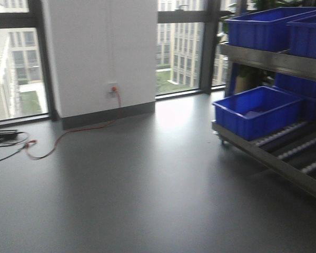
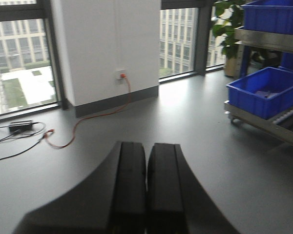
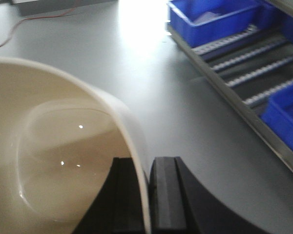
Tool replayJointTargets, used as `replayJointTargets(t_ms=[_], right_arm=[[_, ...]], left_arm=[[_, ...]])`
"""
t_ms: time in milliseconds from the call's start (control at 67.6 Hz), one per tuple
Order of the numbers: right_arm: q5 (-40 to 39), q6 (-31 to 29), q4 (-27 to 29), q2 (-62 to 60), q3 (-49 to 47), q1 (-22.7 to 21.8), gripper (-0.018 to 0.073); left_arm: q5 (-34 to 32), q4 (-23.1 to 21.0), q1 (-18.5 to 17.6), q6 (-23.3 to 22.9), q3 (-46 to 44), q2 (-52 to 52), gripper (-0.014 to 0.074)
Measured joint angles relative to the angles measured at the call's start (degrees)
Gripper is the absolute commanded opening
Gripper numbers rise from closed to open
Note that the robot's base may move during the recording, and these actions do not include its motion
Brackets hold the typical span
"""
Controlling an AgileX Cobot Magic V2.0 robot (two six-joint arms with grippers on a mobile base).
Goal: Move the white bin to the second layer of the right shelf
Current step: 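Turn the base toward the roller shelf rack of blue crates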
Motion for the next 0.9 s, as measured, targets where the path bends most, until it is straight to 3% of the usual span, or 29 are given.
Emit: replayJointTargets(t_ms=[902], right_arm=[[0.0,0.0,0.0,0.0,0.0,0.0,0.0045]], left_arm=[[0.0,0.0,0.0,0.0,0.0,0.0,0.0085]])
